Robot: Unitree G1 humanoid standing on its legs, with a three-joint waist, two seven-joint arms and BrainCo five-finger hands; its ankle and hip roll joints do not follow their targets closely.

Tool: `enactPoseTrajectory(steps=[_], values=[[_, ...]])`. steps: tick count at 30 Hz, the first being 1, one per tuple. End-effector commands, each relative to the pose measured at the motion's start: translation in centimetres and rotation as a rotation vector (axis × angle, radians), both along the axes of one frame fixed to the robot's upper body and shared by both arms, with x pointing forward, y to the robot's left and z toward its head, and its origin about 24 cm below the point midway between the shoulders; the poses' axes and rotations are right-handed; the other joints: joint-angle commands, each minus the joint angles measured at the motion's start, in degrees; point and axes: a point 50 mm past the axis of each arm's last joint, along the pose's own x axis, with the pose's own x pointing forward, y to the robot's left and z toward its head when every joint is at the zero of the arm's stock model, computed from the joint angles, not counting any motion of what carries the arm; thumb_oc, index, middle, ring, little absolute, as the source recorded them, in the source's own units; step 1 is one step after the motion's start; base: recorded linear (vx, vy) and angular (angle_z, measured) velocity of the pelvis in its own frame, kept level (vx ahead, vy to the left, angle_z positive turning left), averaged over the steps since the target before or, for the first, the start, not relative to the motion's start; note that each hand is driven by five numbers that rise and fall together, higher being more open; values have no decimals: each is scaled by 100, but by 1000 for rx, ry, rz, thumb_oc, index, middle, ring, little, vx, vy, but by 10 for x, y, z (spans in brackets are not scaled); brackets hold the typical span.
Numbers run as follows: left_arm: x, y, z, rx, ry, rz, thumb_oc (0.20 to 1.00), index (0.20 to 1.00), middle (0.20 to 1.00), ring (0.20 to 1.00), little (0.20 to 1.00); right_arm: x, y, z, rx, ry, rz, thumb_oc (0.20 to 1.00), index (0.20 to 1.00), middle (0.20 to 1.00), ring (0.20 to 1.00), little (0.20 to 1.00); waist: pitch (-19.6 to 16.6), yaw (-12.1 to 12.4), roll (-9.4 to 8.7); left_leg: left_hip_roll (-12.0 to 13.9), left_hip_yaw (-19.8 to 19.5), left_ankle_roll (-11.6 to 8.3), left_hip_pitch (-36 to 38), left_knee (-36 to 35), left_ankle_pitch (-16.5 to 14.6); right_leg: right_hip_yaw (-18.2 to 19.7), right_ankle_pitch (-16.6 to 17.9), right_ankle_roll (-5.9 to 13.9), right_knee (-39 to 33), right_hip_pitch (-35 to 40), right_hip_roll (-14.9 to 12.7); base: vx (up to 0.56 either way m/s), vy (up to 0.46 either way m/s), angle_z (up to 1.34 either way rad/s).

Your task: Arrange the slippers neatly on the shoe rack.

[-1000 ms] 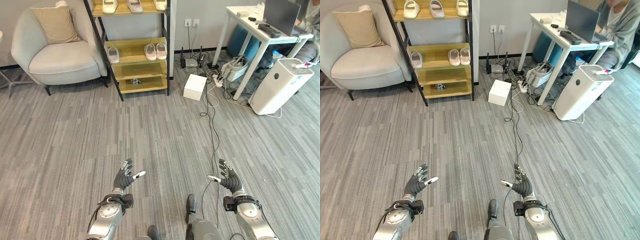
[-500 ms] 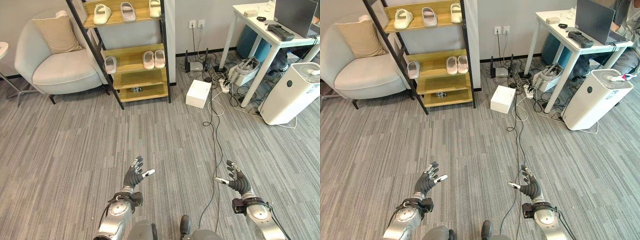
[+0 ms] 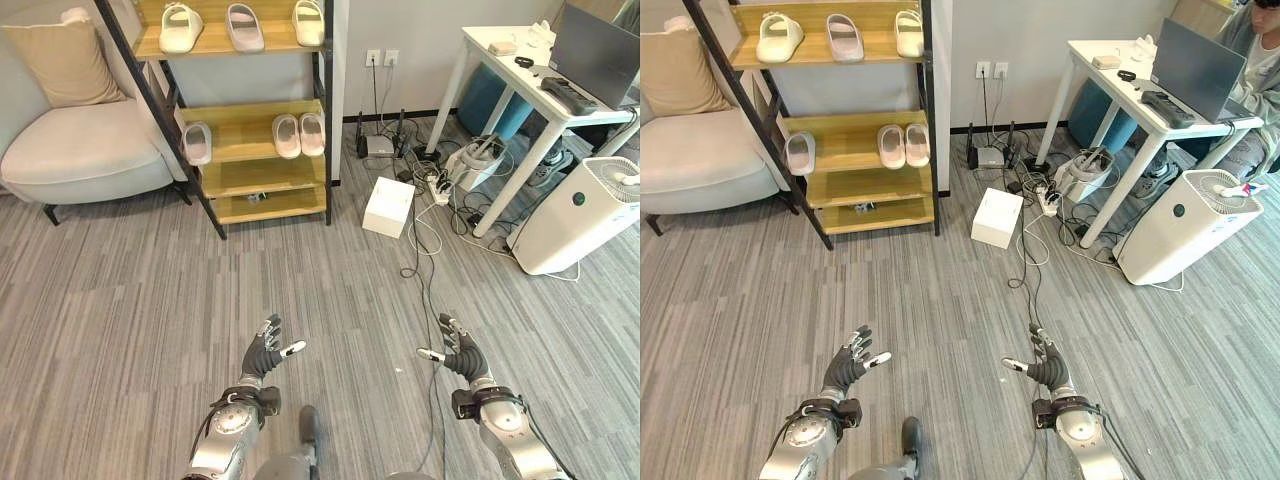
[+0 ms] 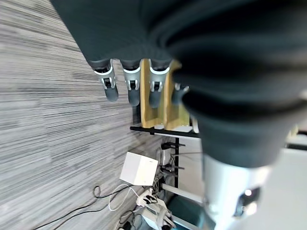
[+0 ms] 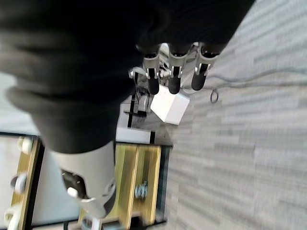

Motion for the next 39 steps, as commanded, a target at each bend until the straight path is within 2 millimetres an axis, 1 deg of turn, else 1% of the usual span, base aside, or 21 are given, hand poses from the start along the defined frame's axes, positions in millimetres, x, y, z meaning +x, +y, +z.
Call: enactPoseTrajectory(steps=[1,2,3,5,7,8,10,13,15,17,19,20,21,22,25,26,29,31,33,36,39], values=[[6,-4,16,-6,-93,-45,1000,1000,1000,1000,1000,17,3,17,-11,-100,25,1000,1000,1000,1000,1000,-25,192,97,160,251,-79,408,105,-1064,-325,1328,22,-628,52,-43,326,140,1],[7,-4,18,-7,-100,-51,1000,1000,1000,1000,1000,17,4,17,-6,-102,27,1000,1000,1000,1000,1000,9,203,162,203,287,-80,536,43,-1093,-479,1217,-27,-661,-75,-91,322,86,-18],[7,-4,19,-9,-105,-57,1000,1000,1000,1000,1000,18,4,19,-1,-108,30,1000,1000,1000,1000,1000,23,220,229,258,332,-93,636,-20,-1129,-676,922,-102,-943,-174,-98,318,26,-22],[6,-4,21,-3,-111,-82,1000,1000,1000,1000,1000,18,2,19,-4,-106,32,1000,1000,1000,1000,1000,127,249,388,417,393,-164,790,-21,-1210,-974,565,-224,-1953,-250,103,299,-59,5],[7,-3,23,10,-117,-89,1000,1000,1000,1000,1000,17,1,18,-10,-96,31,1000,1000,1000,1000,1000,177,269,445,503,411,-243,805,36,-1236,-887,565,-229,-3054,-188,375,281,-159,0],[11,-3,25,27,-131,-102,1000,1000,1000,1000,1000,18,-1,18,-16,-95,25,1000,1000,1000,1000,1000,183,264,439,544,451,-325,883,21,-1285,-677,773,-117,-4023,-206,565,242,-165,-17],[15,-4,28,41,-147,-117,1000,1000,1000,1000,1000,18,-2,19,-20,-99,25,1000,1000,1000,1000,1000,173,260,423,555,479,-354,920,42,-1338,-622,891,-70,-4272,-274,577,206,-130,-10],[21,-7,35,51,-181,-155,1000,1000,1000,1000,1000,17,-6,19,-31,-93,21,1000,1000,1000,1000,1000,146,229,375,567,459,-396,1008,164,-1529,-518,944,-65,-4565,-164,622,289,-179,23],[21,-15,32,19,-173,-155,1000,1000,1000,1000,1000,11,-10,14,-28,-74,7,1000,1000,1000,1000,1000,7,152,352,689,462,-544,1182,379,-1681,-513,931,-239,-4503,36,693,569,-374,34],[21,-16,32,10,-174,-148,1000,1000,1000,1000,1000,10,-12,14,-26,-73,1,1000,1000,1000,1000,1000,-16,135,349,740,410,-601,1155,550,-1657,-526,915,-287,-4571,134,750,355,-267,19],[22,-16,32,-29,-177,-110,1000,1000,1000,1000,1000,9,-15,15,-18,-76,-6,1000,1000,1000,1000,1000,-46,142,325,774,344,-738,1024,1143,-1535,-502,842,-398,-4684,346,868,369,-288,34],[22,-16,31,-59,-171,-80,1000,1000,1000,1000,1000,6,-17,14,-17,-68,-6,1000,1000,1000,1000,1000,-13,188,279,761,260,-889,819,1889,-1345,-461,741,-504,-4815,608,943,454,-389,9],[24,-17,31,-78,-169,-65,1000,1000,1000,1000,1000,6,-19,13,-22,-62,-9,1000,1000,1000,1000,1000,57,204,213,805,292,-922,504,2325,-1280,-489,599,-603,-4816,761,951,369,-319,-12],[24,-17,31,-78,-169,-65,1000,1000,1000,1000,1000,6,-19,13,-22,-62,-9,1000,1000,1000,1000,1000,54,198,215,809,286,-922,486,2351,-1291,-495,597,-604,-4816,757,954,228,-219,-33],[23,-17,30,-85,-161,-53,1000,1000,1000,1000,1000,3,-24,12,-33,-54,-20,1000,1000,1000,1000,1000,54,179,98,729,359,-741,164,1943,-1644,-565,436,-631,-4797,878,898,209,-119,-20],[22,-16,29,-81,-156,-49,1000,1000,1000,1000,1000,2,-25,12,-35,-50,-24,1000,1000,1000,1000,1000,56,175,76,722,365,-723,50,1809,-1617,-576,402,-643,-4776,903,882,219,-104,3],[20,-13,27,-71,-146,-34,1000,1000,1000,1000,1000,1,-27,8,-37,-33,-36,1000,1000,1000,1000,1000,108,162,35,782,362,-782,-220,1088,-1059,-668,257,-692,-4734,1030,914,224,-88,-14],[20,-12,27,-69,-144,-26,1000,1000,1000,1000,1000,1,-27,7,-38,-30,-40,1000,1000,1000,1000,1000,115,162,31,804,372,-806,-295,933,-913,-686,222,-706,-4712,1057,928,204,-24,-13],[18,-8,25,-64,-135,-2,1000,1000,1000,1000,1000,-1,-27,4,-37,-12,-46,1000,1000,1000,1000,1000,147,150,51,914,473,-869,-422,282,-624,-774,75,-730,-4613,1137,969,259,24,-10],[17,-7,24,-66,-132,17,1000,1000,1000,1000,1000,-2,-26,2,-33,-7,-54,1000,1000,1000,1000,1000,175,122,57,1017,547,-896,-609,-21,-644,-842,-40,-749,-4537,1246,987,293,93,6],[15,-2,22,-63,-122,46,1000,1000,1000,1000,1000,-3,-28,0,-38,9,-59,1000,1000,1000,1000,1000,93,119,85,1200,842,-939,-751,-21,-634,-847,-112,-656,-4495,1492,954,512,250,24]])
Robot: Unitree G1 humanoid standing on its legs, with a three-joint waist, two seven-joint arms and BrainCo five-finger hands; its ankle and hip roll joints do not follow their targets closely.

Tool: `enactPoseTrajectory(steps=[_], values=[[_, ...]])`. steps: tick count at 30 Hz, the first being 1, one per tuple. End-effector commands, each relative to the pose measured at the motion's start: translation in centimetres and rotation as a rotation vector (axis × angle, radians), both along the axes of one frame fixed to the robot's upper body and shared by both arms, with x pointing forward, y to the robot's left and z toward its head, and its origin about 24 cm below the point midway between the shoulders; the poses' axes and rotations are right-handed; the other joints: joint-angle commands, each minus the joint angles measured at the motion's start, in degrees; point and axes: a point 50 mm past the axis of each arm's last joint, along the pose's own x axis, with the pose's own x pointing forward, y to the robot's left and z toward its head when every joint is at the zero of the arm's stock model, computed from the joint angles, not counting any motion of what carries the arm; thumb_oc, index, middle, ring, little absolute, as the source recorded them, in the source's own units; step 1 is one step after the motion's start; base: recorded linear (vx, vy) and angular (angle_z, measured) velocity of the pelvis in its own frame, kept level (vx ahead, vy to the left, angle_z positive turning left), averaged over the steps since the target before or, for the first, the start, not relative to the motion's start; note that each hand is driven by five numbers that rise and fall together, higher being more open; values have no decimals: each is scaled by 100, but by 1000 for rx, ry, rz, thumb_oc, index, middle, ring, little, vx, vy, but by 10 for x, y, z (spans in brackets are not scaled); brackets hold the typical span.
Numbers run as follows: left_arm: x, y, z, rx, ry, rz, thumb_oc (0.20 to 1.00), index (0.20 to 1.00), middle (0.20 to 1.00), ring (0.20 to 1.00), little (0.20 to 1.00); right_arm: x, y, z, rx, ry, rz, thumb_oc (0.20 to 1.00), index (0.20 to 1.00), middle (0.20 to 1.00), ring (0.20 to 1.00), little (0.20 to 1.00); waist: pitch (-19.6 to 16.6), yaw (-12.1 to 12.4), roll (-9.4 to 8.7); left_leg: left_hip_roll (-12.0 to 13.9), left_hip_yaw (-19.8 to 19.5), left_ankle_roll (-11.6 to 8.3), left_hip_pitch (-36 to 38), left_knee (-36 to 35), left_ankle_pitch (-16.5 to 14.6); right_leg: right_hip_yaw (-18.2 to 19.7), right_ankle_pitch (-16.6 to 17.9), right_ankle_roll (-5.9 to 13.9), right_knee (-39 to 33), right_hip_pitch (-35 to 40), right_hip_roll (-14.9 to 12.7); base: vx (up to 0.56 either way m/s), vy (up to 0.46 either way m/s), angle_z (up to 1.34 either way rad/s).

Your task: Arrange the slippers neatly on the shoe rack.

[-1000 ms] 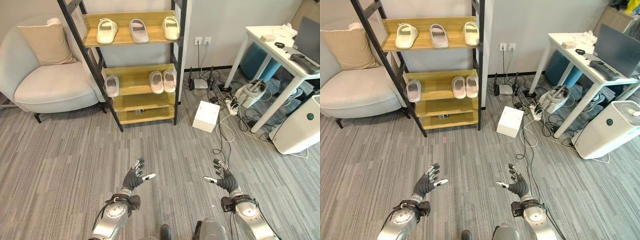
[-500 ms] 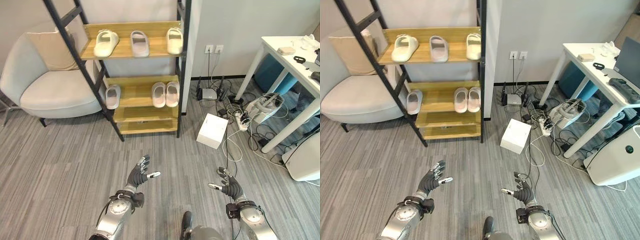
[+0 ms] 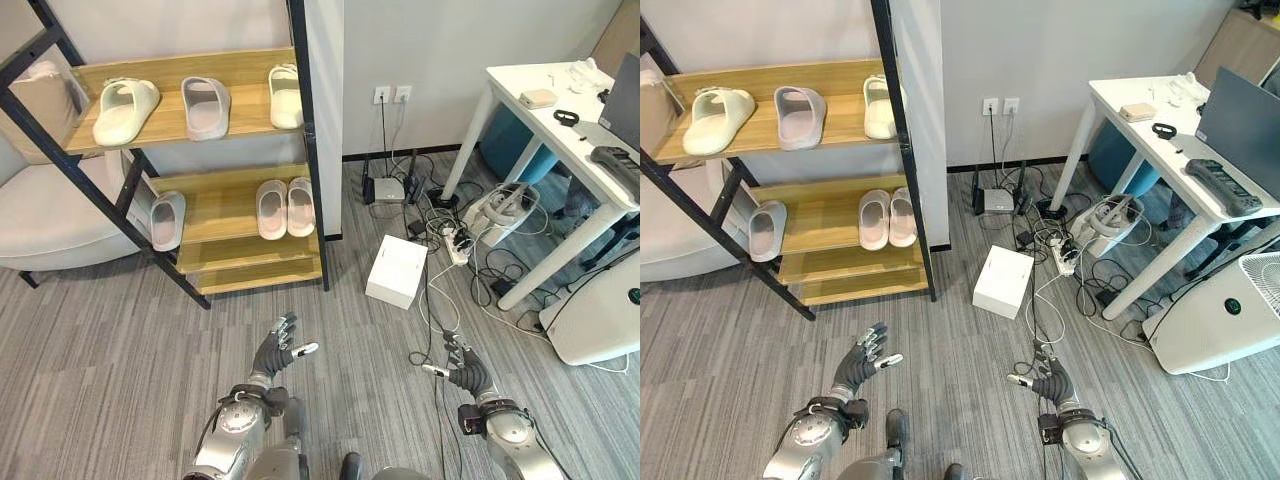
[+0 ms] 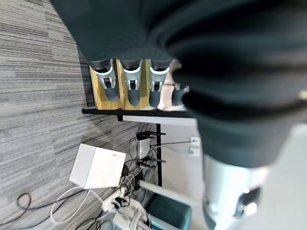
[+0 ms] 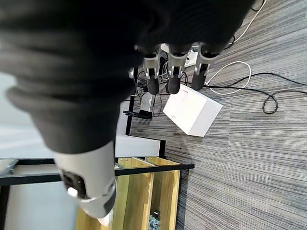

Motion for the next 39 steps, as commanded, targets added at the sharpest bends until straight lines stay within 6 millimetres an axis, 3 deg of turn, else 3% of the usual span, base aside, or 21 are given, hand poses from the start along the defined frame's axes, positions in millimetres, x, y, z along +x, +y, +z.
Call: enactPoseTrajectory(steps=[1,4,9,10,11,13,14,15,16,20,22,23,25,26,28,30,31,33,38,39], values=[[8,5,14,-33,-80,40,1000,1000,1000,1000,1000,1,-6,11,18,-67,-24,1000,1000,1000,1000,1000,-111,23,292,334,190,-142,526,-94,-259,-104,-1073,374,357,419,-373,576,325,-7],[9,4,13,-18,-73,26,1000,1000,1000,1000,1000,0,-1,7,19,-49,-13,1000,1000,1000,1000,1000,-281,47,247,106,246,14,695,-94,-71,-69,-930,568,1006,359,-711,542,338,-14],[11,2,19,18,-97,-40,1000,1000,1000,1000,1000,8,14,10,60,-73,16,1000,1000,1000,1000,1000,-252,39,200,-392,335,526,1240,-66,-592,-59,255,948,3602,-491,-1526,403,343,5],[13,2,20,22,-100,-49,1000,1000,1000,1000,1000,10,18,10,62,-77,27,1000,1000,1000,1000,1000,-202,15,235,-439,334,590,1405,-94,-675,-55,402,933,4013,-725,-1603,280,248,27],[14,2,22,27,-108,-56,1000,1000,1000,1000,1000,12,21,12,65,-83,40,1000,1000,1000,1000,1000,-155,5,277,-452,324,616,1519,-94,-755,-7,229,861,4164,-953,-1603,194,158,22],[15,2,23,30,-115,-61,1000,1000,1000,1000,1000,11,22,12,69,-84,45,1000,1000,1000,1000,1000,-119,3,324,-433,320,614,1584,-94,-784,-58,99,864,3994,-1022,-1562,189,86,36],[16,2,26,33,-130,-73,1000,1000,1000,1000,1000,12,22,14,68,-92,56,1000,1000,1000,1000,1000,-61,16,431,-383,295,580,1703,-94,-850,-192,-352,818,3384,-1121,-1438,252,46,38],[17,3,28,35,-141,-80,1000,1000,1000,1000,1000,13,22,15,65,-94,57,1000,1000,1000,1000,1000,-24,9,508,-306,286,561,1705,-94,-824,-330,-502,730,2983,-1090,-1312,289,-36,17],[17,2,30,37,-148,-95,1000,1000,1000,1000,1000,13,21,14,63,-91,56,1000,1000,1000,1000,1000,3,22,564,-236,247,517,1731,-94,-818,-225,-609,704,2097,-1082,-1084,171,-117,14],[19,1,33,48,-165,-113,1000,1000,1000,1000,1000,10,19,13,65,-84,49,1000,1000,1000,1000,1000,-25,18,540,-183,172,457,1813,-94,-869,289,-259,833,789,-1003,-828,177,-146,40],[14,-1,26,37,-138,-119,1000,1000,1000,1000,1000,1,15,6,69,-43,34,1000,1000,1000,1000,1000,-199,24,472,-175,123,388,1956,-15,-988,464,-196,762,388,-681,-697,314,-272,61],[14,-1,26,37,-137,-119,1000,1000,1000,1000,1000,1,15,6,69,-43,34,1000,1000,1000,1000,1000,-197,22,473,-173,121,386,1961,-13,-991,462,-191,761,375,-669,-695,276,-271,31],[12,-3,22,24,-121,-113,1000,1000,1000,1000,1000,-4,9,4,70,-33,17,1000,1000,1000,1000,1000,-197,11,399,-99,7,265,1846,683,-1274,445,-352,621,325,-439,-629,157,-275,8],[17,-6,25,6,-131,-107,1000,1000,1000,1000,1000,1,0,9,55,-58,-3,1000,1000,1000,1000,1000,28,61,301,-108,-236,21,1164,2075,-1134,389,-491,430,412,-310,-635,53,-216,12],[18,-7,26,-8,-133,-99,1000,1000,1000,1000,1000,0,-5,8,44,-53,-14,1000,1000,1000,1000,1000,-7,14,251,-27,-330,40,1082,1664,-1238,289,-556,421,357,-273,-622,91,-73,-7],[17,-8,26,2,-131,-105,1000,1000,1000,1000,1000,-1,-9,8,28,-52,-29,1000,1000,1000,1000,1000,-53,-6,171,224,-333,33,1102,890,-797,184,-590,423,318,-222,-656,197,57,-24],[17,-7,26,11,-131,-105,1000,1000,1000,1000,1000,-3,-12,7,24,-46,-48,1000,1000,1000,1000,1000,-119,-24,211,302,-451,50,1245,87,-618,144,-662,447,266,-168,-632,192,101,-10],[15,-8,23,16,-117,-116,1000,1000,1000,1000,1000,-5,-10,5,25,-38,-40,1000,1000,1000,1000,1000,-234,-83,278,166,-494,54,1359,10,-589,164,-617,535,401,-120,-731,365,380,-13],[17,-6,25,34,-127,-123,1000,1000,1000,1000,1000,-1,1,3,50,-31,-17,1000,1000,1000,1000,1000,-275,-11,337,-22,-291,231,1482,140,-844,260,-488,734,755,-272,-983,200,306,-16],[19,-1,26,51,-133,-116,1000,1000,1000,1000,1000,1,8,2,58,-27,1,1000,1000,1000,1000,1000,-243,21,391,-44,-182,312,1550,121,-913,252,-401,831,1270,-522,-1073,58,158,-22]])
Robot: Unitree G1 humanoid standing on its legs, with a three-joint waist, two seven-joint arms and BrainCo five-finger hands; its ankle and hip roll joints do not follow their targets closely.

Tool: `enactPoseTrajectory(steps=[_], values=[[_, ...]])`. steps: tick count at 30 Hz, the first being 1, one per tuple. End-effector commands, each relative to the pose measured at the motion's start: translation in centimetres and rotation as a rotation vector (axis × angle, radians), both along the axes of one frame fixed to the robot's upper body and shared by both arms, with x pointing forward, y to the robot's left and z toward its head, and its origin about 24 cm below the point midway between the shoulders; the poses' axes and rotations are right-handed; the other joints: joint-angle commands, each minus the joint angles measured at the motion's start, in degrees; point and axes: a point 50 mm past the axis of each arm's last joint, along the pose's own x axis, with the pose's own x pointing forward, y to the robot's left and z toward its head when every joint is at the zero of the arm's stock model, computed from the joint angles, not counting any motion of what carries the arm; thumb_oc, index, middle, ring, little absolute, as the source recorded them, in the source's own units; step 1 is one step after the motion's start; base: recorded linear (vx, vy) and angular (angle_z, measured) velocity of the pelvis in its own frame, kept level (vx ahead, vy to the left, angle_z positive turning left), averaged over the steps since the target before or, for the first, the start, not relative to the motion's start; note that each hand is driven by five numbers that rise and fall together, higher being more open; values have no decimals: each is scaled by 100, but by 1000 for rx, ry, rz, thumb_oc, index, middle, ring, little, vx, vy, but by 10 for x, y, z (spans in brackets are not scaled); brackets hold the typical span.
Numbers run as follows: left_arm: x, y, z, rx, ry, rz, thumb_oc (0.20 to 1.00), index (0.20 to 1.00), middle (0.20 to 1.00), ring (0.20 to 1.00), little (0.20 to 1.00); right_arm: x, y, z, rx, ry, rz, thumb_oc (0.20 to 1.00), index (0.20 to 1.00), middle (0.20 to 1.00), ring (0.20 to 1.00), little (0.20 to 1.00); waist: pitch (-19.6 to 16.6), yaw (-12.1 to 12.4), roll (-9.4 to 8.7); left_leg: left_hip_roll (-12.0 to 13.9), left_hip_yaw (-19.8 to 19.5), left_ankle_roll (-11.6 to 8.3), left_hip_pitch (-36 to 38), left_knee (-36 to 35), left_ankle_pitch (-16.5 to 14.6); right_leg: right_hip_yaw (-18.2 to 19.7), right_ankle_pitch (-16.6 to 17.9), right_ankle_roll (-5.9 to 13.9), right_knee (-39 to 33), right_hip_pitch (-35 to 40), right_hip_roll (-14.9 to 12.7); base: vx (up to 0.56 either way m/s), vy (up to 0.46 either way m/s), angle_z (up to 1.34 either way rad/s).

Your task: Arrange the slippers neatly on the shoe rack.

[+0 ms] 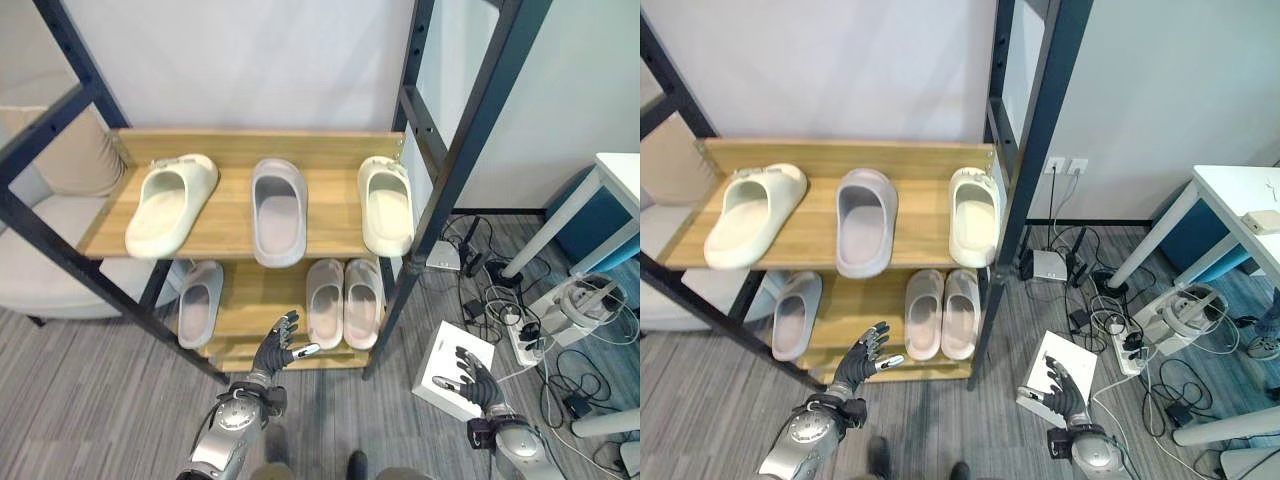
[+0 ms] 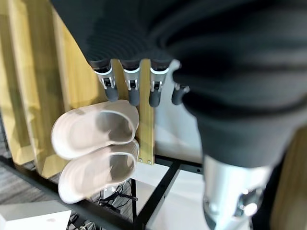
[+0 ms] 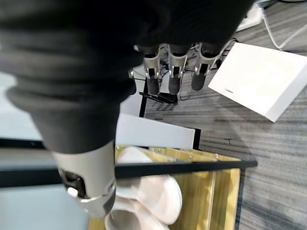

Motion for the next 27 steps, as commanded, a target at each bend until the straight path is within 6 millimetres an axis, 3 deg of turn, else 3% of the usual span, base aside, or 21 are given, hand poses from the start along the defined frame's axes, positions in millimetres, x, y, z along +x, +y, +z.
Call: enactPoseTrajectory(steps=[1,3,8,9,15,22,23,24,27], values=[[22,9,26,34,-144,-7,1000,1000,1000,1000,1000,25,20,18,50,-126,51,1000,1000,1000,1000,1000,128,167,2,-251,310,210,567,199,-1200,-212,-707,740,1436,-274,-940,86,177,-18],[24,14,28,53,-154,-5,1000,1000,1000,1000,1000,27,25,20,56,-131,74,1000,1000,1000,1000,1000,162,233,29,-249,411,211,660,105,-1177,-411,-639,711,1052,-299,-894,38,13,-33],[18,17,24,38,-135,13,1000,1000,1000,1000,1000,22,23,19,19,-123,93,1000,1000,1000,1000,1000,61,233,5,-229,417,136,770,-4,-1106,-417,-666,649,374,86,-710,72,-100,0],[16,17,22,36,-125,13,1000,1000,1000,1000,1000,24,21,24,-70,-147,145,1000,1000,1000,1000,1000,37,235,-8,-209,398,109,805,-4,-1104,-448,-683,623,246,210,-674,18,-87,1],[16,7,23,86,-159,-16,1000,1000,1000,1000,1000,29,40,79,-500,-450,456,1000,1000,1000,1000,1000,72,158,9,-193,344,91,862,-4,-1116,-489,-737,604,64,399,-627,-19,-36,3],[15,-2,23,93,-175,-34,1000,1000,1000,1000,1000,27,72,125,-526,-720,602,1000,1000,1000,1000,1000,56,125,56,-190,321,84,887,-4,-1133,-492,-744,616,97,410,-632,-32,20,0],[16,-5,24,92,-181,-39,1000,1000,1000,1000,1000,32,86,144,-513,-837,634,1000,1000,1000,1000,1000,34,149,68,-196,305,96,903,-4,-1150,-487,-758,619,134,414,-640,-25,36,7],[16,-5,24,92,-182,-38,1000,1000,1000,1000,1000,32,87,144,-513,-838,635,1000,1000,1000,1000,1000,41,143,66,-196,305,96,906,-4,-1151,-487,-761,619,139,414,-641,-26,52,8],[16,-9,26,73,-194,-25,1000,1000,1000,1000,1000,43,112,187,-487,-1088,611,1000,1000,1000,1000,1000,-25,256,83,-222,271,124,922,-4,-1187,-527,-760,634,197,432,-673,-13,65,6]])
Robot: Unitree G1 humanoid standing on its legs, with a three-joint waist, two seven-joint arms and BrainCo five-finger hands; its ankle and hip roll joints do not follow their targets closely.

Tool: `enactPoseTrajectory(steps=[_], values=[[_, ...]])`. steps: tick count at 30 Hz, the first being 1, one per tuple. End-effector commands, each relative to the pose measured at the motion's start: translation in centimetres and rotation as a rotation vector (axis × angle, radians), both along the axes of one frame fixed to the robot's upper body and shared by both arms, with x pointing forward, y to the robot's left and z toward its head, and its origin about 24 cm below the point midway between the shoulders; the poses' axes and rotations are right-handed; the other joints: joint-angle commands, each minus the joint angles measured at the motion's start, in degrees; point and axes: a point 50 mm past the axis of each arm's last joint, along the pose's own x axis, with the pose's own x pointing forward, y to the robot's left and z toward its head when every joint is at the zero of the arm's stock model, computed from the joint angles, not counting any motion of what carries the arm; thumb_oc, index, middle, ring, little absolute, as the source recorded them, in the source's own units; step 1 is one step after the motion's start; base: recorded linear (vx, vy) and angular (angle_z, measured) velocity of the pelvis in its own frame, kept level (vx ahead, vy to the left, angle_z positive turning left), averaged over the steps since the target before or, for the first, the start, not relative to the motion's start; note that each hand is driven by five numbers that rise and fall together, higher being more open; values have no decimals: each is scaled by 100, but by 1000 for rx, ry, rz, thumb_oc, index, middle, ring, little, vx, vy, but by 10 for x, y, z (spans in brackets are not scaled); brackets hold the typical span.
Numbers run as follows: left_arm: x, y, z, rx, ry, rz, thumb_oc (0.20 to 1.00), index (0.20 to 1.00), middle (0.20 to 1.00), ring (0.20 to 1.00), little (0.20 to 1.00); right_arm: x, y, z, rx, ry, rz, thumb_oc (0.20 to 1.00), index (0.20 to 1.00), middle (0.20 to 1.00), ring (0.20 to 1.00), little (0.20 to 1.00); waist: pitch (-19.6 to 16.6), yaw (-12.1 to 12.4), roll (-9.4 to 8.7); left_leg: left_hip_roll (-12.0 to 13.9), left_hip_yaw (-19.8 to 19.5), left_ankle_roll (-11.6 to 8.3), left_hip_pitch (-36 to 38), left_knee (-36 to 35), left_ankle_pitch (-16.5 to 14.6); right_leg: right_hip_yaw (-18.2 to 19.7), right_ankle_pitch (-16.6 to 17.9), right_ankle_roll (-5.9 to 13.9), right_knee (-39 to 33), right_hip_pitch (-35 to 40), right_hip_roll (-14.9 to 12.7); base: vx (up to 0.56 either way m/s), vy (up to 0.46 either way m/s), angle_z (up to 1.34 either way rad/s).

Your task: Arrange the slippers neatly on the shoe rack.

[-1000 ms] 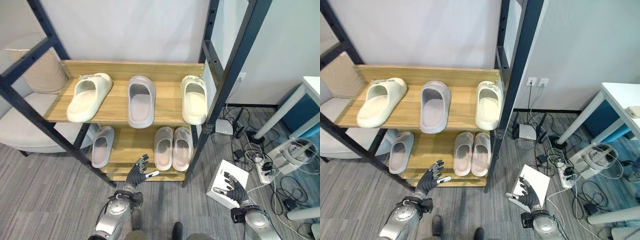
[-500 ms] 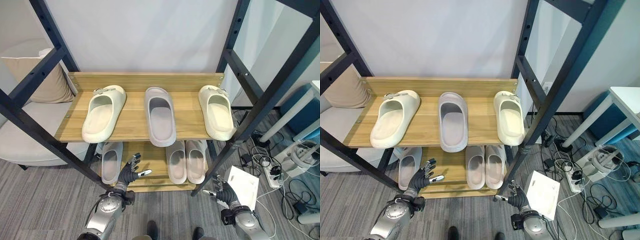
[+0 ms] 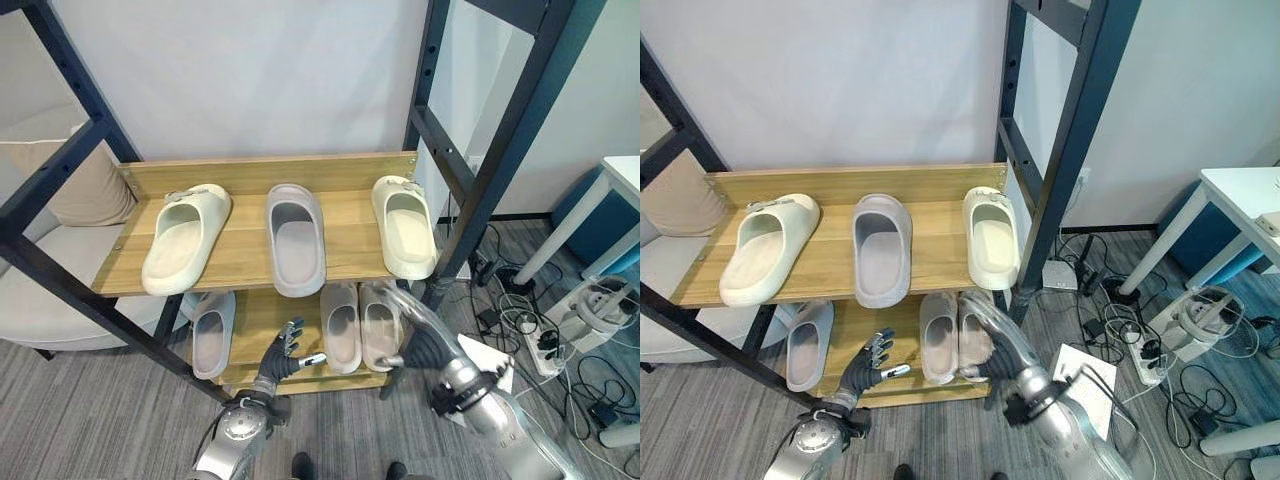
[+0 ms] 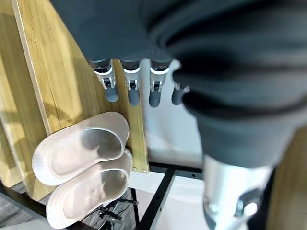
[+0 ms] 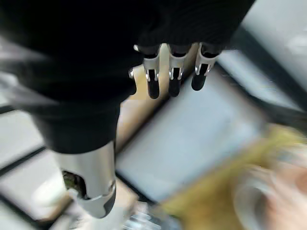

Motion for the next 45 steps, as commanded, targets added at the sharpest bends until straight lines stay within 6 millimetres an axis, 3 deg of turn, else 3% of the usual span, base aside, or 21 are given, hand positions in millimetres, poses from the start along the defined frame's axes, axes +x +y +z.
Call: enactPoseTrajectory(steps=[1,6,10,15,17,21,33,38,39,40,45], values=[[24,0,27,7,-174,9,1000,1000,1000,1000,1000,16,15,55,84,-359,-8,1000,1000,1000,1000,1000,79,113,-74,-111,149,216,537,2,-1137,-63,-1032,92,334,333,2,-2,59,6],[23,-4,27,6,-177,22,1000,1000,1000,1000,1000,31,18,113,144,-732,-133,1000,1000,1000,1000,1000,39,296,-51,-153,47,252,504,2,-1132,-112,-1026,100,438,290,-24,3,53,13],[22,-5,25,6,-172,11,1000,1000,1000,1000,1000,41,19,132,151,-830,-169,1000,1000,1000,1000,1000,16,424,-80,-171,-11,261,487,2,-1133,-146,-1017,112,455,284,-27,19,32,8],[22,-3,23,-6,-162,2,1000,1000,1000,1000,1000,71,11,143,78,-863,-272,1000,1000,1000,1000,1000,-29,696,-183,-209,-110,275,458,2,-1146,-240,-987,139,439,307,-31,40,32,10],[21,-2,23,-8,-162,2,1000,1000,1000,1000,1000,78,9,144,60,-858,-297,1000,1000,1000,1000,1000,-34,756,-208,-217,-134,276,451,2,-1149,-263,-981,145,435,313,-30,43,34,14],[20,6,19,-16,-136,12,1000,1000,1000,1000,1000,115,-7,136,-60,-774,-422,1000,1000,1000,1000,1000,0,1117,-375,-278,-321,278,360,2,-1138,-447,-943,183,405,334,-32,65,53,14],[20,14,17,-23,-113,18,1000,1000,1000,1000,1000,158,-18,97,-143,-476,-515,1000,1000,1000,1000,1000,109,1569,-517,-379,-541,298,173,2,-1130,-725,-857,243,322,315,-74,44,41,17],[22,12,19,-38,-122,18,1000,1000,1000,1000,1000,168,-18,94,-161,-414,-530,1000,1000,1000,1000,1000,131,1649,-541,-392,-580,285,120,2,-1115,-780,-838,250,274,315,-71,9,9,0],[24,11,21,-45,-127,20,1000,1000,1000,1000,1000,170,-19,93,-157,-398,-544,749,749,749,749,749,139,1660,-545,-397,-594,282,103,2,-1110,-798,-833,249,260,319,-71,0,0,0],[27,10,22,-46,-135,29,1000,1000,1000,1000,1000,173,-24,93,-128,-370,-578,200,200,200,200,200,135,1644,-541,-404,-613,284,102,2,-1113,-816,-814,255,271,314,-77,0,0,0],[27,14,21,-40,-121,74,1000,1000,1000,1000,1000,170,-30,103,12,-368,-635,200,200,200,200,200,106,1488,-479,-407,-579,284,166,2,-1134,-736,-842,229,314,328,-84,-12,0,-1]])
